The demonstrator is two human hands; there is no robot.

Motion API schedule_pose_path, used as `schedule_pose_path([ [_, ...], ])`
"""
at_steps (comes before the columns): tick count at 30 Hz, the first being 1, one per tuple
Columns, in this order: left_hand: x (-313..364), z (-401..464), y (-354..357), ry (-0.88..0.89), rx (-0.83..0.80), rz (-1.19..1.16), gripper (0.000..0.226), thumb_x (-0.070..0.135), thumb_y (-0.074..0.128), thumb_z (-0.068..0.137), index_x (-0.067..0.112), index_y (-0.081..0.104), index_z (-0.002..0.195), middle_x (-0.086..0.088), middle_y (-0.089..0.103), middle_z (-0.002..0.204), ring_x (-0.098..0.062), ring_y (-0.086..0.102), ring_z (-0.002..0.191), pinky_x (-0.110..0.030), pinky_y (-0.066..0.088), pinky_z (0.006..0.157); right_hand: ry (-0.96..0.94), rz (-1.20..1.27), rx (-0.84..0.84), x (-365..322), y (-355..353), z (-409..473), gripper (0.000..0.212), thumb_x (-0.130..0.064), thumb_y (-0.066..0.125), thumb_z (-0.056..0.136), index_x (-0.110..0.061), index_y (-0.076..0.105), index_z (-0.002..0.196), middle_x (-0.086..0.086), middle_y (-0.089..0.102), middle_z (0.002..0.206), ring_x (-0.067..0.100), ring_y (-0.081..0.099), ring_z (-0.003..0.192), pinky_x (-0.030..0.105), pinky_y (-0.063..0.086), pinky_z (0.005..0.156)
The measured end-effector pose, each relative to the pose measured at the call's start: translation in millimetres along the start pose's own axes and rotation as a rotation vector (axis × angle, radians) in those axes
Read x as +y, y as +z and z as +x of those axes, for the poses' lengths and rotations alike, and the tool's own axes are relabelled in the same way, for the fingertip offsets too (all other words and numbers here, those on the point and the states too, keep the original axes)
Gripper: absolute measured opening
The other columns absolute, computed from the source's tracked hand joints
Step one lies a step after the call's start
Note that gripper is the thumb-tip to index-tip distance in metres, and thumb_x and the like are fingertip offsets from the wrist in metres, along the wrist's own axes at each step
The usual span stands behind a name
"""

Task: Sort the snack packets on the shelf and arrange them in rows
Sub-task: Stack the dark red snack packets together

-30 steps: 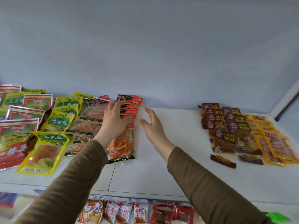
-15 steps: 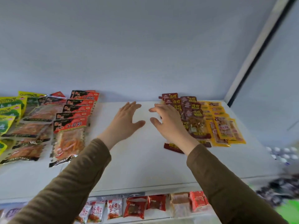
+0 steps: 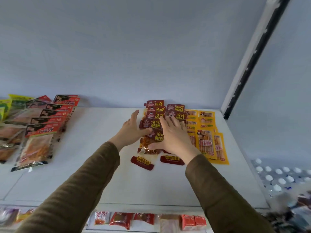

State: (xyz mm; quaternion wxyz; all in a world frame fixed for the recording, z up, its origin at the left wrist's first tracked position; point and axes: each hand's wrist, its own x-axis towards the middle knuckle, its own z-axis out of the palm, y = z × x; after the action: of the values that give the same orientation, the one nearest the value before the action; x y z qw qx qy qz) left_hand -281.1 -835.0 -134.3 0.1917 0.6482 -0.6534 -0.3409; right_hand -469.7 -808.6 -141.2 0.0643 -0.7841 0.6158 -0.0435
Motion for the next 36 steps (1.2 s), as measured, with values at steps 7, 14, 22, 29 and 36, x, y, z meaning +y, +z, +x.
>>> schedule_pose_path([
  [7,13.8,25.7,7.8,-0.017,-0.020,-0.125,0.100,0.051,0.071,0.091,0.029,0.003,0.161,-0.010,0.044,0.155,-0.033,0.048,0.139,-0.058,0.041,0.114,0.035,-0.024,-0.088,-0.1,2.0,32.7,0.136,-0.094,0.053,0.064,-0.016,-0.004,0.161,0.015,0.003,0.168,0.035,-0.006,0.154,0.059,0.001,0.122],
  [14,18.9,48.7,3.6,-0.061,-0.014,-0.446,0.097,0.014,0.074,0.093,0.032,0.005,0.159,0.002,0.059,0.112,-0.019,0.066,0.102,-0.035,0.058,0.080,-0.019,0.013,-0.101,6.0,5.5,59.9,0.129,-0.088,0.058,0.067,-0.019,0.002,0.161,0.015,0.004,0.168,0.035,-0.005,0.154,0.056,-0.005,0.121],
  [22,19.4,64.3,-2.6,-0.249,-0.090,-0.818,0.069,0.000,0.071,0.091,0.005,0.035,0.149,-0.015,0.063,0.123,-0.033,0.063,0.117,-0.039,0.055,0.084,-0.069,0.093,-0.040,13.3,17.0,58.8,0.125,-0.087,0.055,0.071,-0.022,-0.003,0.161,0.010,0.006,0.169,0.031,-0.002,0.155,0.052,-0.007,0.121],
  [29,15.0,60.8,9.0,-0.020,-0.153,-0.619,0.075,0.006,0.085,0.080,0.024,0.040,0.138,-0.003,0.065,0.125,-0.022,0.064,0.115,-0.041,0.056,0.097,-0.082,0.157,0.017,14.2,14.8,53.7,0.122,-0.084,0.058,0.072,-0.025,-0.002,0.161,0.006,0.008,0.169,0.029,0.006,0.155,0.050,-0.002,0.123],
  [36,-4.5,47.0,-8.3,0.009,-0.028,-0.668,0.075,0.008,0.084,0.082,0.026,0.038,0.138,-0.003,0.063,0.125,-0.023,0.064,0.116,-0.045,0.056,0.100,-0.101,0.273,0.113,-11.2,5.7,52.1,0.113,-0.074,0.062,0.078,-0.030,-0.002,0.160,0.005,-0.005,0.169,0.030,0.002,0.155,0.049,0.012,0.121],
])
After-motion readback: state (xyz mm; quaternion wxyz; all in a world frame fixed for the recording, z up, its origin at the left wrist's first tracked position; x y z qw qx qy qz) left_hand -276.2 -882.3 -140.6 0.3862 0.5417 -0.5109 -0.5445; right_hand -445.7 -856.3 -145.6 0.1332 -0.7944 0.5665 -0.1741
